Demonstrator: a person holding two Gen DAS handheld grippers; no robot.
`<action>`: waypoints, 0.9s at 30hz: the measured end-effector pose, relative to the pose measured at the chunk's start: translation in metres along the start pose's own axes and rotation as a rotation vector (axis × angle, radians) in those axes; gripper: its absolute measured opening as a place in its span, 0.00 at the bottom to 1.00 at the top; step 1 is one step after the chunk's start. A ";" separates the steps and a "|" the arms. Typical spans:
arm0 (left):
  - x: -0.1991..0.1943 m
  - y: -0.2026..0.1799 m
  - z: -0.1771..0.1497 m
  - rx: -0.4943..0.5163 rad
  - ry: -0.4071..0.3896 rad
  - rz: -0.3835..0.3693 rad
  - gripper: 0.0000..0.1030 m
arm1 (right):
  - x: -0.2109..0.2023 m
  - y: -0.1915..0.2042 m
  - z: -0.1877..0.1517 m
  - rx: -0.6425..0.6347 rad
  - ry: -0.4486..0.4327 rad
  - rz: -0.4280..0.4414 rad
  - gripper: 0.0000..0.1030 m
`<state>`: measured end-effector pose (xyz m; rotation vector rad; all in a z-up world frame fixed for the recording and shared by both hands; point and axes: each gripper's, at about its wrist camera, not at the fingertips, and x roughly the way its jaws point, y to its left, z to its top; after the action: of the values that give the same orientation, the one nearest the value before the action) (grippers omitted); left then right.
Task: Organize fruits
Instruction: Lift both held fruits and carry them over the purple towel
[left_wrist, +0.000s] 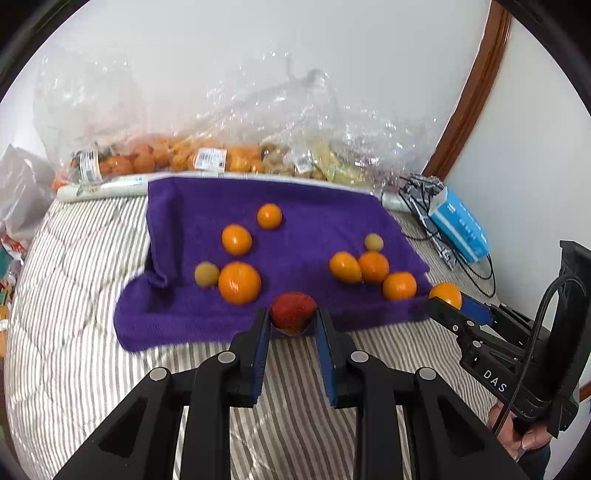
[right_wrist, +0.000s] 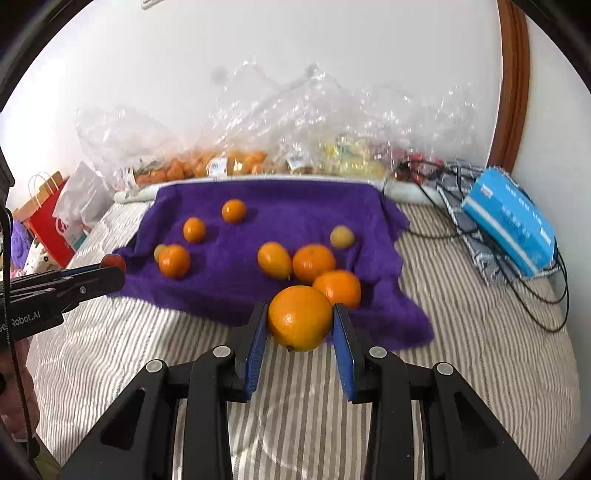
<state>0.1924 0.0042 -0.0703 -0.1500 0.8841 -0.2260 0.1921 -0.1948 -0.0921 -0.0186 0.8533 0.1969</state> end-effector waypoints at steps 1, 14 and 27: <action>0.000 0.001 0.004 0.000 -0.004 -0.002 0.23 | 0.000 0.000 0.003 0.000 -0.005 -0.001 0.33; 0.019 0.022 0.042 -0.011 -0.035 0.017 0.23 | 0.023 -0.001 0.048 -0.010 -0.045 -0.009 0.33; 0.042 0.042 0.059 -0.042 -0.023 0.049 0.23 | 0.060 -0.002 0.070 -0.016 -0.035 -0.002 0.33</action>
<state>0.2695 0.0365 -0.0743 -0.1694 0.8694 -0.1600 0.2834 -0.1804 -0.0915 -0.0312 0.8165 0.2019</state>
